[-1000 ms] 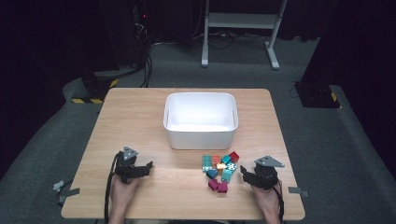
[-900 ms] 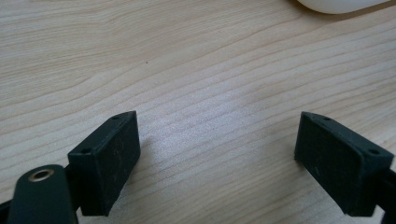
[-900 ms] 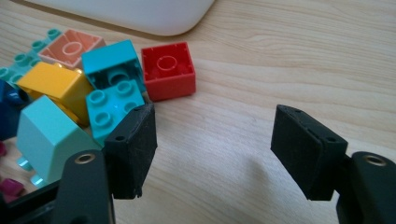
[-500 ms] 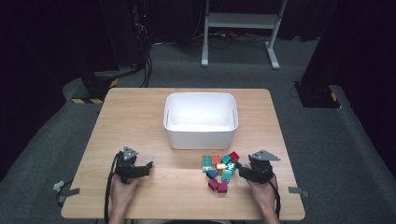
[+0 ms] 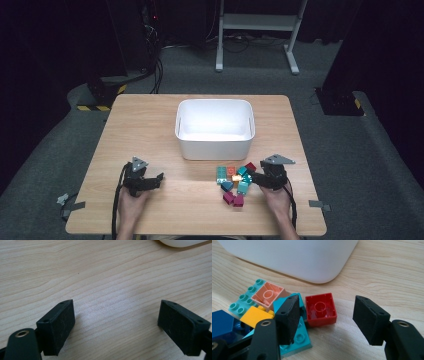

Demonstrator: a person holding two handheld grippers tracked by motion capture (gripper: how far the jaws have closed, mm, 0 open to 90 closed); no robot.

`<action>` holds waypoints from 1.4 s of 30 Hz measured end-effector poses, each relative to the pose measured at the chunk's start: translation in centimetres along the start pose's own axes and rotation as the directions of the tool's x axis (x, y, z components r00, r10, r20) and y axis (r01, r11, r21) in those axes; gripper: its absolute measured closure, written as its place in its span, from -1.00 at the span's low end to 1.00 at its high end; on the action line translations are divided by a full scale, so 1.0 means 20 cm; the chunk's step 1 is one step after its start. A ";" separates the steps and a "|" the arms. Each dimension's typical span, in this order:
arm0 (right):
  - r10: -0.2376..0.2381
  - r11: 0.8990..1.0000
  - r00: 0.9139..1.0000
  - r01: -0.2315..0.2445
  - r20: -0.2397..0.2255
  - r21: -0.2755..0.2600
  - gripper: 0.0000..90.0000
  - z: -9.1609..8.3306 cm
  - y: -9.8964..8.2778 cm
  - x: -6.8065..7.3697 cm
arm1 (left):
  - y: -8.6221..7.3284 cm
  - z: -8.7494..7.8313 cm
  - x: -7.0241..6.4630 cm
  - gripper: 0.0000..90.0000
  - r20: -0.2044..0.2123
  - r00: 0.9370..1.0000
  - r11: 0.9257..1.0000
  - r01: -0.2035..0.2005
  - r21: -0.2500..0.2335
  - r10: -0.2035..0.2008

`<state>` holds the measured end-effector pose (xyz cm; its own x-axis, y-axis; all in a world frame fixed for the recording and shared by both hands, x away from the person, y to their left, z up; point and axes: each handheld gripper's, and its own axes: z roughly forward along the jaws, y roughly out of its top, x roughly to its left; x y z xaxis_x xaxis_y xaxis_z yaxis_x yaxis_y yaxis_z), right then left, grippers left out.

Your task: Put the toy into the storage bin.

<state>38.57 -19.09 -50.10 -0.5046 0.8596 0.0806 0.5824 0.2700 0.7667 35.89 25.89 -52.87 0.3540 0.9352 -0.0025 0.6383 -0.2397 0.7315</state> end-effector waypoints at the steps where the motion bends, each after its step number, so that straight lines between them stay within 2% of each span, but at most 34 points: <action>1: -0.002 1.000 1.000 0.002 -0.002 0.000 -0.14 0.00 0.00 0.00 | 0.00 0.00 0.00 -0.68 0.000 1.000 1.000 0.001 -0.001 -0.001; 14: -0.006 0.999 1.000 0.006 0.000 0.033 -0.04 0.06 0.01 -0.01 | 0.00 0.00 0.00 -0.68 0.000 1.000 1.000 0.002 -0.001 -0.002; 24: -0.014 0.998 1.000 0.014 0.002 0.059 0.13 0.09 -0.01 -0.02 | 0.00 0.00 0.00 -0.68 0.000 1.000 1.000 0.001 -0.001 -0.001; 26: -0.018 0.997 1.000 0.018 0.001 0.069 0.24 0.10 -0.01 -0.02 | 0.00 0.00 0.00 -0.68 0.000 1.000 1.000 0.001 -0.001 -0.001; 34: -0.038 0.998 0.999 0.038 -0.001 0.054 0.31 0.08 -0.01 -0.02 | 0.00 0.00 0.00 -0.68 0.001 1.000 1.000 0.001 -0.001 -0.001; 36: -0.028 0.999 1.000 0.028 -0.005 0.042 0.31 0.06 -0.01 -0.02 | 0.00 0.00 0.00 -0.68 0.000 1.000 1.000 0.002 -0.001 -0.002; 42: -0.049 0.998 0.999 0.050 -0.015 0.038 0.31 0.01 0.01 -0.01 | 0.00 0.00 0.00 -0.68 0.000 1.000 1.000 0.001 -0.001 -0.001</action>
<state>38.98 -19.17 -50.05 -0.5423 0.8386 0.0522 0.5805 0.3290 0.7448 35.89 25.89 -52.87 0.3538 0.9353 -0.0029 0.6375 -0.2388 0.7325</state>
